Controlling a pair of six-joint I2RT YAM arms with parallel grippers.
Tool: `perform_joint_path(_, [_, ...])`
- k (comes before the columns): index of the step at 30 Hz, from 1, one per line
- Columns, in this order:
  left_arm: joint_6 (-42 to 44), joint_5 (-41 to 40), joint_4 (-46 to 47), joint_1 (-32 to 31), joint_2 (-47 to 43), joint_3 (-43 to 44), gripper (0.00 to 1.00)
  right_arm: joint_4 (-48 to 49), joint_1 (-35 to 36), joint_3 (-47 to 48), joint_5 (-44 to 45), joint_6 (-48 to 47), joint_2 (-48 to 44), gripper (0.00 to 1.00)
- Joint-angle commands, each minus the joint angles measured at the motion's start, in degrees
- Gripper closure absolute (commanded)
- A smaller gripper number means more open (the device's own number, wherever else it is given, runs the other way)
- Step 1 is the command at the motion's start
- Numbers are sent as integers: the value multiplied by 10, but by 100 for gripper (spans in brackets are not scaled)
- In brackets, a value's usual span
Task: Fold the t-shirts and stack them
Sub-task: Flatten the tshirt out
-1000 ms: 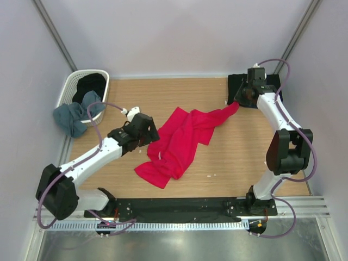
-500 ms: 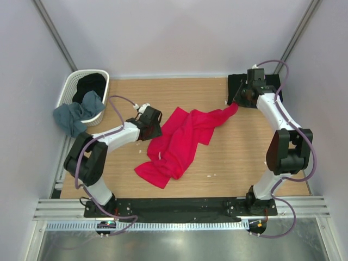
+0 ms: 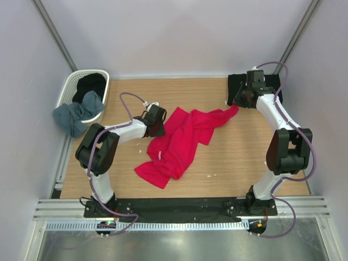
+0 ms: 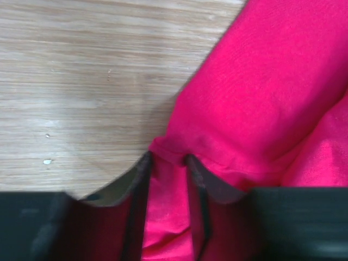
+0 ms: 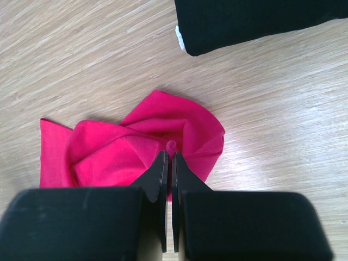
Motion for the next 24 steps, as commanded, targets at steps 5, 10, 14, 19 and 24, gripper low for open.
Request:
perform_joint_path(5, [6, -21, -16, 1, -1, 12, 100, 14, 1, 8, 26, 4, 5, 99])
perform_joint_path(10, [8, -174, -45, 2, -114, -2, 100, 8, 1, 15, 31, 1, 7, 99])
perform_joint_path(14, [4, -300, -96, 11, -225, 1, 100, -3, 1, 35, 28, -4, 6, 99])
perform_joint_path(19, [-69, -355, -157, 22, -326, -45, 100, -7, 1, 48, 28, -5, -3, 99])
perform_joint_path(24, [-14, -324, -114, 22, -442, -59, 100, -6, 0, 80, 16, -10, -18, 99])
